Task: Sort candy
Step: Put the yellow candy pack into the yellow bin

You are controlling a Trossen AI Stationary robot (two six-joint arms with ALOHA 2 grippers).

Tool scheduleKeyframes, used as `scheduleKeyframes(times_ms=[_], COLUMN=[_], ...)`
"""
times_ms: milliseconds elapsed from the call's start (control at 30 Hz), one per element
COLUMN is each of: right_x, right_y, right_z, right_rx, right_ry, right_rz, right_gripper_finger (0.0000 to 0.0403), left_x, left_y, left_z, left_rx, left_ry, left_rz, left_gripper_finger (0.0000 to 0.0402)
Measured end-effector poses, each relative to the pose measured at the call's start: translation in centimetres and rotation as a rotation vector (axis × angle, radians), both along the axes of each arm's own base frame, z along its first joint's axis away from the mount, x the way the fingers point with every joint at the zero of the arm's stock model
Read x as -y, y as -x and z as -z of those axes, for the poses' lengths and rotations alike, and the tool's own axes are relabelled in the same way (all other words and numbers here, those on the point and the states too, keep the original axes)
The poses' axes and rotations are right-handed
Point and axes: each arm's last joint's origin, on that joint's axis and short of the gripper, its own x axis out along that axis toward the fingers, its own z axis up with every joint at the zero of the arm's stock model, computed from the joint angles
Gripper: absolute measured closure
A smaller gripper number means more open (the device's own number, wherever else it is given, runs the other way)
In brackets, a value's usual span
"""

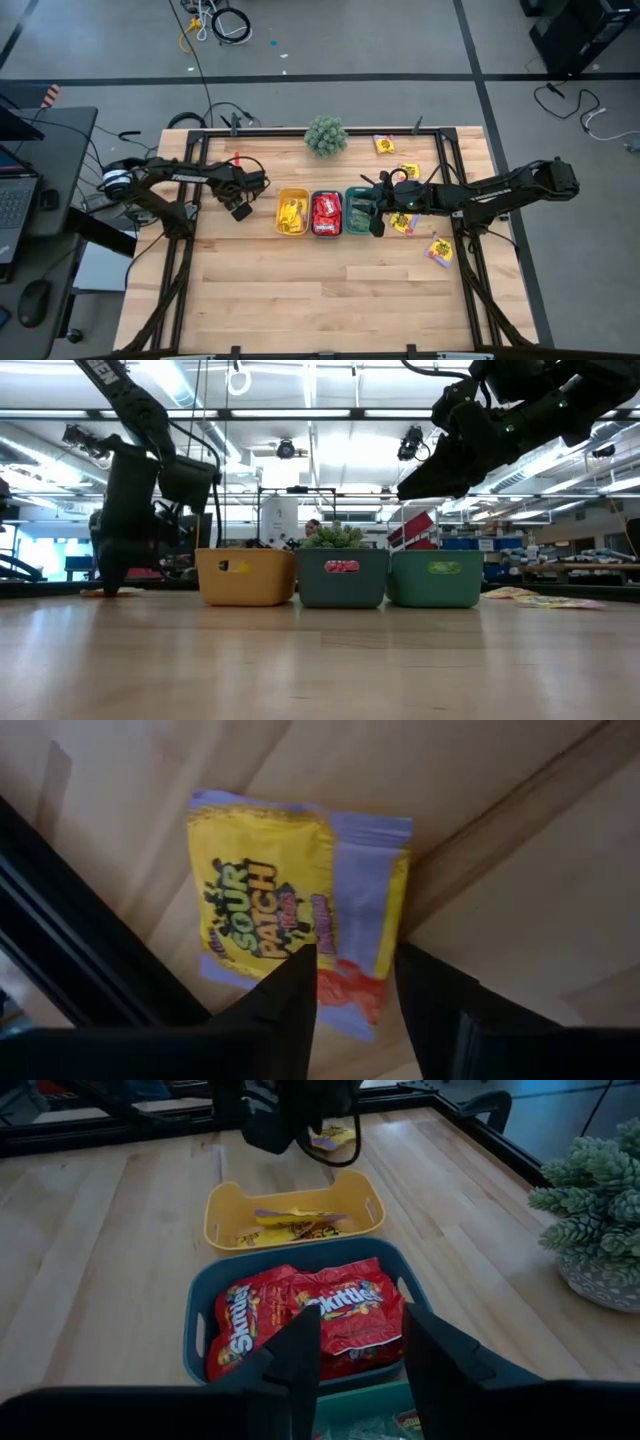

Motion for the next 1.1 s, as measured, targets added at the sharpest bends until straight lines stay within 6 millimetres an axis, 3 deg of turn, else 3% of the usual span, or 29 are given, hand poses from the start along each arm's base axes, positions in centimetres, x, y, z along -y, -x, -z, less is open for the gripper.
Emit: scheduleKeyframes(times_ms=[100, 267, 633, 967, 1100], right_x=[0.0, 0.0, 0.0, 0.0, 0.0], right_y=[0.0, 0.0, 0.0, 0.1, 0.1], right_z=[0.0, 0.1, 0.1, 0.1, 0.1], right_rx=[-0.004, -0.008, -0.015, -0.021, -0.021], right_ry=[0.000, 0.002, 0.016, 0.016, 0.016], right_rz=[0.000, 0.000, -0.007, -0.007, -0.007], right_gripper_finger=[0.0276, 0.0279, 0.0292, 0.0292, 0.0294], left_x=[-0.5, -0.7, -1.4, 0.0, 0.2], left_y=[0.0, -0.2, -3.0, -5.8, -6.2], left_z=[0.3, 0.4, -2.4, -5.9, -6.4], left_rx=[-0.015, 0.022, 0.096, 0.161, 0.172], left_ry=[0.021, 0.045, -0.055, -0.050, -0.053], left_rz=[-0.010, 0.005, 0.091, 0.233, 0.253], left_gripper_finger=[0.0294, 0.0388, 0.0400, 0.0401, 0.0401])
